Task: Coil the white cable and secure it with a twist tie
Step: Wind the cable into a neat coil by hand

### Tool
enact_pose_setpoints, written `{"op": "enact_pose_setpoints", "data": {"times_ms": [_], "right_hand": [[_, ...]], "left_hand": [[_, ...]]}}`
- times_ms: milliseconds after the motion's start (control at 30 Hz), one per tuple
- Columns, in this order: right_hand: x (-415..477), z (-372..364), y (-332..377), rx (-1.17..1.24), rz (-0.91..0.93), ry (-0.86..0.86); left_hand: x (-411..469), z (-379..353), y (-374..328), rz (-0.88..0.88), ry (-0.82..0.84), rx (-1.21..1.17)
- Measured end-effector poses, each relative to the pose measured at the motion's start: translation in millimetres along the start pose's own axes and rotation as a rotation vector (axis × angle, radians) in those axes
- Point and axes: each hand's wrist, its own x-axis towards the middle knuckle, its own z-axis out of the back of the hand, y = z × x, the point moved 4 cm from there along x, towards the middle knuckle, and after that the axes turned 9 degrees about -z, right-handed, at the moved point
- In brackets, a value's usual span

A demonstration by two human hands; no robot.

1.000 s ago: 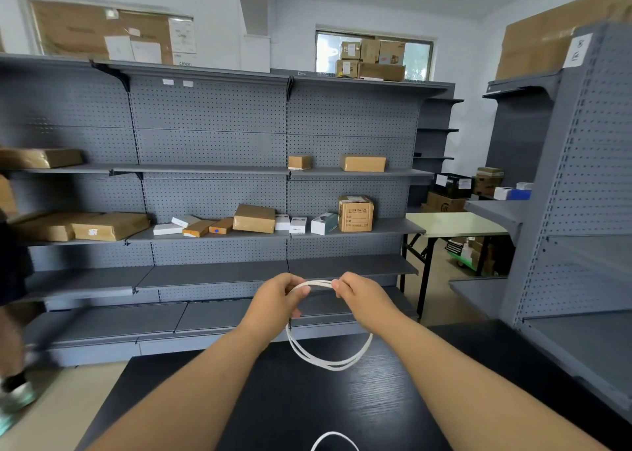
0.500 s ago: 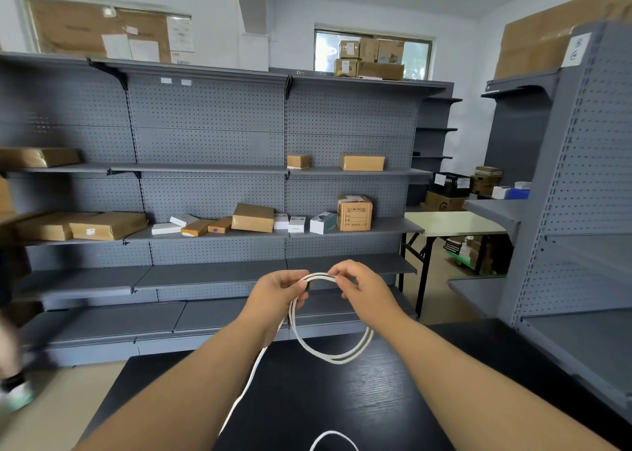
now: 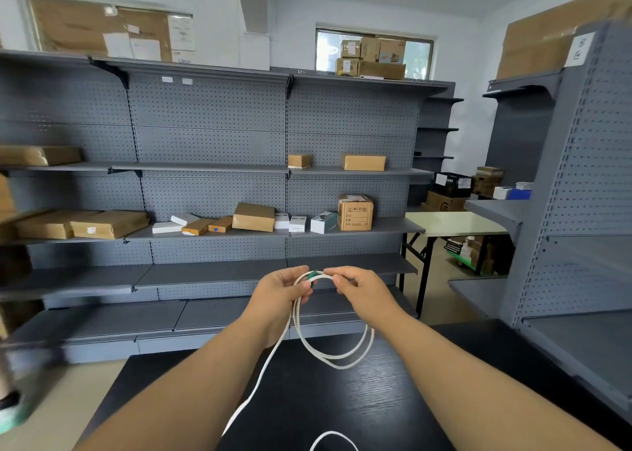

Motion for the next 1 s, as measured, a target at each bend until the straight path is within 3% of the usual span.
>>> {"op": "enact_pose_setpoints", "data": {"times_ms": [200, 633, 1000], "right_hand": [[2, -2, -2, 0.038, -0.052, 0.017], [3, -6, 3, 0.032, -0.084, -0.043], [2, -4, 1, 0.281, -0.177, -0.143]], "left_hand": [[4, 0, 2, -0.008, -0.042, -0.027], [0, -15, -12, -0.281, 0.005, 0.728], [-8, -14, 5, -0.284, 0.051, 0.738]]}}
